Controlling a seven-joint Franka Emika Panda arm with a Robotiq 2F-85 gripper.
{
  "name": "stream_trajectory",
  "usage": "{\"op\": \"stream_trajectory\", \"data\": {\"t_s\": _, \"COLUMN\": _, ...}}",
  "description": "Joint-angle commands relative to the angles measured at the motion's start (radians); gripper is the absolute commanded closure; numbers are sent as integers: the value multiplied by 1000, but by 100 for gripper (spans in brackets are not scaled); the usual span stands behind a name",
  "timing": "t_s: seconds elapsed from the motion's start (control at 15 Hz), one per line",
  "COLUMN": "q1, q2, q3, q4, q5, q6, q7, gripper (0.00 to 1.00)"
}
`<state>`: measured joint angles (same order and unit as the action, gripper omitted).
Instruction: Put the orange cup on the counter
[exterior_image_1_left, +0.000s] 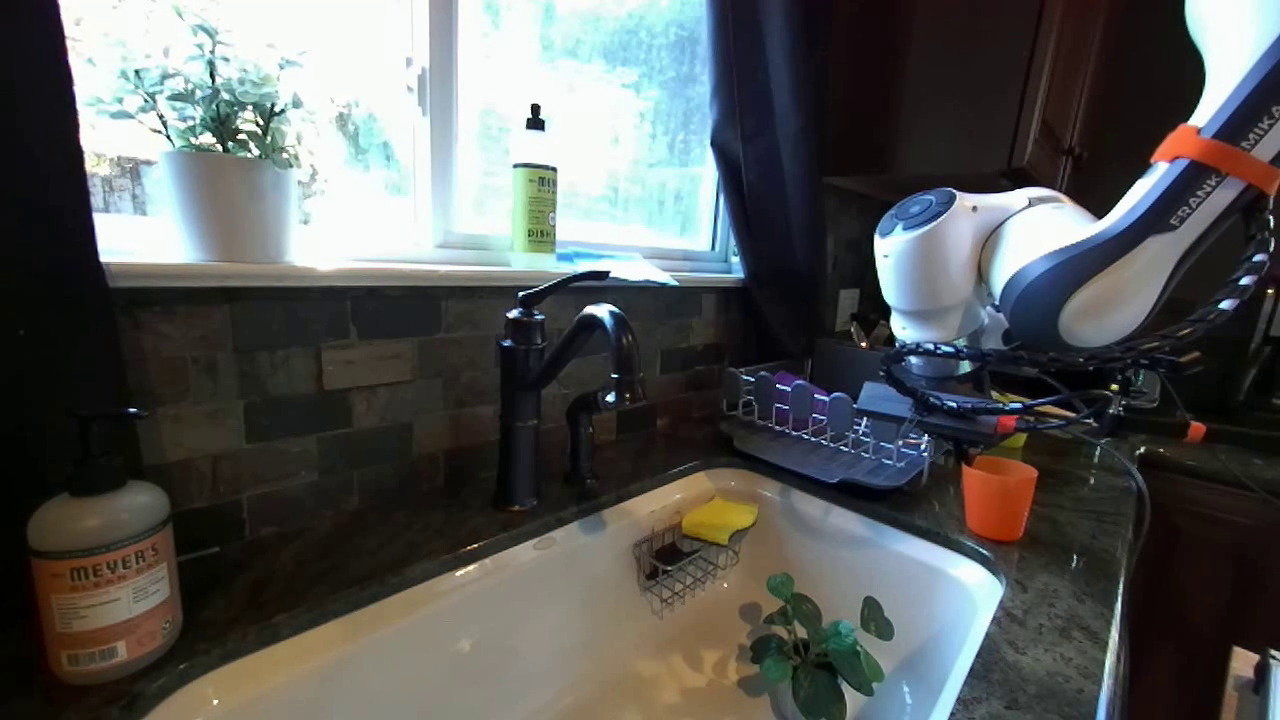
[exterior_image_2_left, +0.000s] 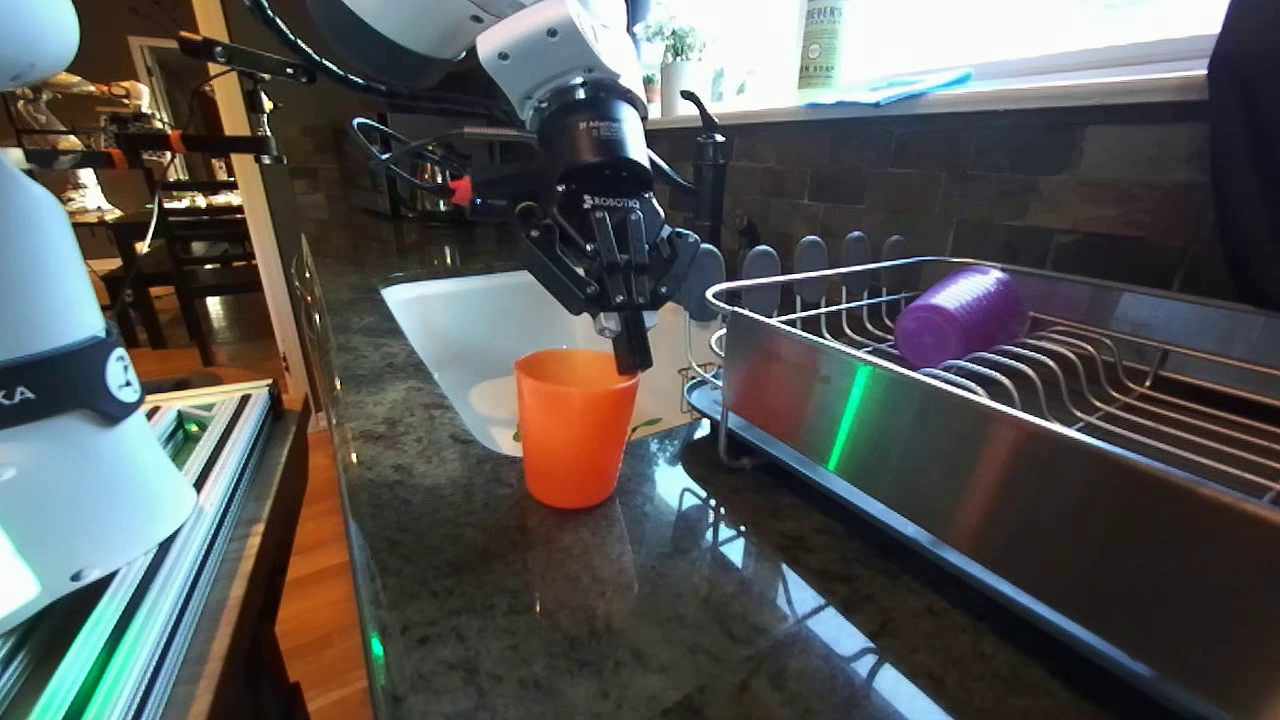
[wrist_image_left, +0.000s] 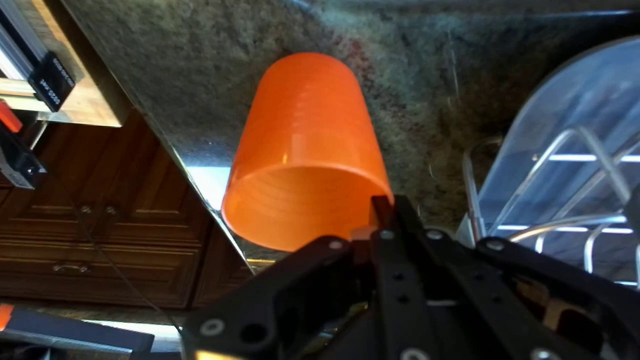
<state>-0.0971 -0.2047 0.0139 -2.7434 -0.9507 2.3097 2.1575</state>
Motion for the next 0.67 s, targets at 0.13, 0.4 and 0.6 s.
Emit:
{"op": "stream_trajectory", "data": {"t_s": 0.13, "q1": -2, "q2": -2, "q3": -26, "q4": -4, "q5": -21, "q6": 35, "q7": 4, "gripper": 57}}
{"op": "stream_trajectory", "data": {"t_s": 0.4, "q1": 1, "q2": -127, "q3": -30, "q4": -63, "q5": -16, "q6": 20, "q7": -19, "gripper": 28}}
{"op": "stream_trajectory", "data": {"t_s": 0.6, "q1": 16, "q2": -152, "q3": -35, "q4": -3, "q5": 44, "q6": 7, "q7": -135, "gripper": 4}}
